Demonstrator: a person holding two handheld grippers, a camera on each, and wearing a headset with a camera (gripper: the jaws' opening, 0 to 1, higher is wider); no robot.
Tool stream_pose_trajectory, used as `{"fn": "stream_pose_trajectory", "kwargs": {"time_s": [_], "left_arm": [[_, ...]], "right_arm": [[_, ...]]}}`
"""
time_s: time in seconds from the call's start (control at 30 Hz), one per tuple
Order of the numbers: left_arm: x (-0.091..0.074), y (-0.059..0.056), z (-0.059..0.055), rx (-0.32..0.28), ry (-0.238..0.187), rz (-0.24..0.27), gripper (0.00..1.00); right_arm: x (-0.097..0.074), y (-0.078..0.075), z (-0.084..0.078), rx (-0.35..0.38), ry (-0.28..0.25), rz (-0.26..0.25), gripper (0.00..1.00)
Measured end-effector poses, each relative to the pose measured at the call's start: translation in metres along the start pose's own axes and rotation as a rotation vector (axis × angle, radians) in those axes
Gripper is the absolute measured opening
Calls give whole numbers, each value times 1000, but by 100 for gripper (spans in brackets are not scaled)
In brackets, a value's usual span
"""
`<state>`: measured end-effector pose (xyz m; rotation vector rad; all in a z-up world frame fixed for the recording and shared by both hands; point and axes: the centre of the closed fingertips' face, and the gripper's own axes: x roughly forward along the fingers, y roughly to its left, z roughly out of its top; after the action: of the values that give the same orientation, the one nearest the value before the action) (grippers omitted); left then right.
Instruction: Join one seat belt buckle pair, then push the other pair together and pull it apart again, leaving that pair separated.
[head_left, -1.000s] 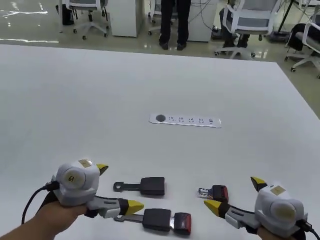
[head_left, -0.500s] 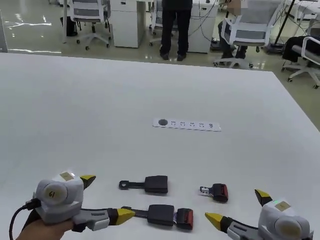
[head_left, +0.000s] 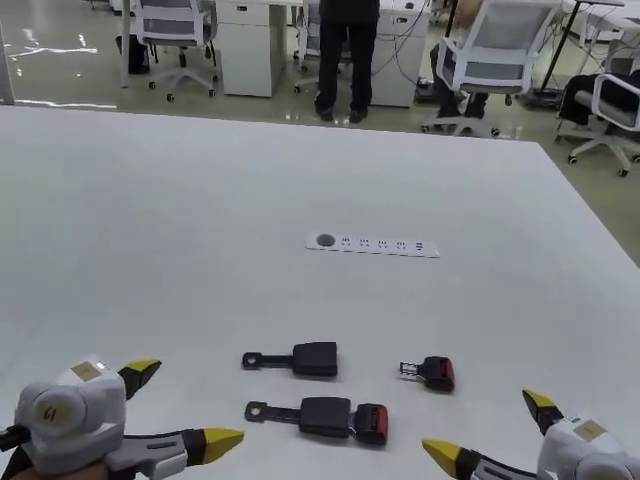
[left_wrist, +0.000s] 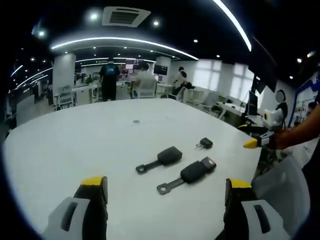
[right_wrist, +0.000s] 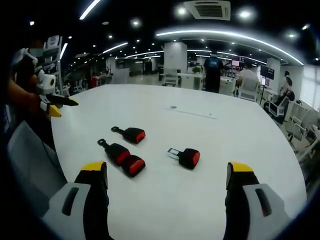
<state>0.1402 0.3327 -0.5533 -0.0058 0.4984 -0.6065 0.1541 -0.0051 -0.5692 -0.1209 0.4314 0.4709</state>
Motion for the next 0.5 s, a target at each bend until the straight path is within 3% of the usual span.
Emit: {"fn": "stream_pose_trajectory", "kwargs": {"time_s": [0.5], "left_arm": [[-8, -6, -1, -10, -20, -16, 99]], "right_arm": [[-19, 0, -6, -3, -7, -11, 100]]}}
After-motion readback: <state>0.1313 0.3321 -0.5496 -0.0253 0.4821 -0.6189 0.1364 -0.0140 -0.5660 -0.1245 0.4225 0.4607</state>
